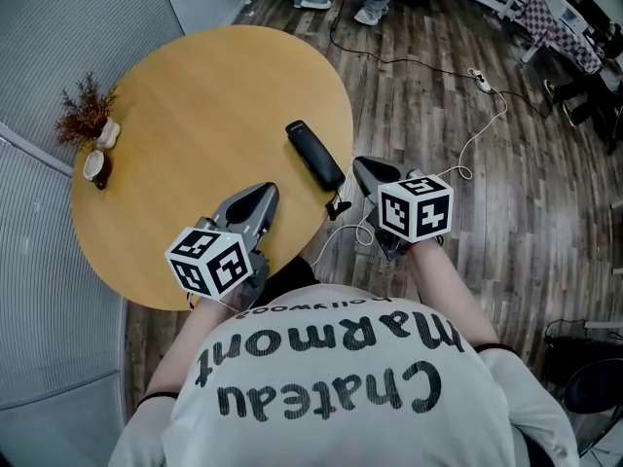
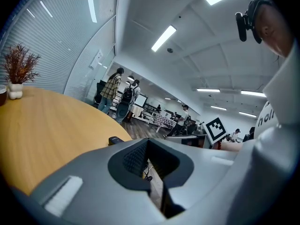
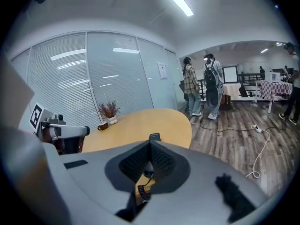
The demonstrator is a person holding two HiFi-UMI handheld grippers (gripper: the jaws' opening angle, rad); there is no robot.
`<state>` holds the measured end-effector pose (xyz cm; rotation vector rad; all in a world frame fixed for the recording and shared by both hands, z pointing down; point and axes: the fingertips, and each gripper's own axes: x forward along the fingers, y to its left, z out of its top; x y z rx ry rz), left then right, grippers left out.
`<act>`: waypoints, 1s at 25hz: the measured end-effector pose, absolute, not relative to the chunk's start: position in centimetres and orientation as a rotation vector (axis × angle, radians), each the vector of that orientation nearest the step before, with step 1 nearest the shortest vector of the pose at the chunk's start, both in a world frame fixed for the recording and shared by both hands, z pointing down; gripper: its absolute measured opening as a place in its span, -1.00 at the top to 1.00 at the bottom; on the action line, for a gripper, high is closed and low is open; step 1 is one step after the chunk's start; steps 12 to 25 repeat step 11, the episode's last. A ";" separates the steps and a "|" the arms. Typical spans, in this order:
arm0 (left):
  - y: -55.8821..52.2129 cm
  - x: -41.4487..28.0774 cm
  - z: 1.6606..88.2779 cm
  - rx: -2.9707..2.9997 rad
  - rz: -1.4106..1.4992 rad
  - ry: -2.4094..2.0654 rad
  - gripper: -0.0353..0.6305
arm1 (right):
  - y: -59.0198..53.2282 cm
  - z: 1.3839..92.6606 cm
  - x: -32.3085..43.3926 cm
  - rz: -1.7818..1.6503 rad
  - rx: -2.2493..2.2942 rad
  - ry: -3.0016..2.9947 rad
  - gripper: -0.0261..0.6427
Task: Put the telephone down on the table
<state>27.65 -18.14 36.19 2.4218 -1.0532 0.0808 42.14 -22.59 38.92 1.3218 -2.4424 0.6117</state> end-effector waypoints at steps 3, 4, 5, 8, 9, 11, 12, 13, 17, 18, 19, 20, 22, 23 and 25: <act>-18.0 27.6 36.1 2.422 0.084 -1.055 0.88 | -22.6 38.8 42.0 0.610 1.319 -2.447 0.88; -17.9 27.6 36.0 2.422 0.085 -1.056 0.88 | -22.6 38.7 41.9 0.606 1.318 -2.445 0.88; -17.9 27.5 36.0 2.422 0.085 -1.058 0.88 | -22.6 38.7 41.7 0.602 1.315 -2.444 0.88; -17.9 27.3 36.1 2.420 0.083 -1.062 0.88 | -22.6 38.9 41.4 0.599 1.306 -2.444 0.88; -18.0 27.3 36.1 2.418 0.081 -1.063 0.88 | -22.6 39.0 41.3 0.599 1.303 -2.443 0.88; -18.1 27.1 36.2 2.415 0.079 -1.067 0.88 | -22.6 39.1 41.2 0.601 1.297 -2.441 0.88; -18.1 27.1 36.2 2.415 0.079 -1.067 0.88 | -22.6 39.1 41.2 0.601 1.297 -2.441 0.88; -18.1 27.1 36.2 2.415 0.079 -1.067 0.88 | -22.6 39.1 41.2 0.601 1.297 -2.441 0.88; -18.1 27.1 36.2 2.415 0.079 -1.067 0.88 | -22.6 39.1 41.2 0.601 1.297 -2.441 0.88; -18.1 27.1 36.2 2.415 0.079 -1.067 0.88 | -22.6 39.1 41.2 0.601 1.297 -2.441 0.88; -18.1 27.1 36.2 2.415 0.079 -1.067 0.88 | -22.6 39.1 41.2 0.601 1.297 -2.441 0.88; -18.1 27.1 36.2 2.415 0.079 -1.067 0.88 | -22.6 39.1 41.2 0.601 1.297 -2.441 0.88; -18.1 27.1 36.2 2.415 0.079 -1.067 0.88 | -22.6 39.1 41.2 0.601 1.297 -2.441 0.88; -18.1 27.1 36.2 2.415 0.079 -1.067 0.88 | -22.6 39.1 41.2 0.601 1.297 -2.441 0.88; -18.1 27.1 36.2 2.415 0.079 -1.067 0.88 | -22.6 39.1 41.2 0.601 1.297 -2.441 0.88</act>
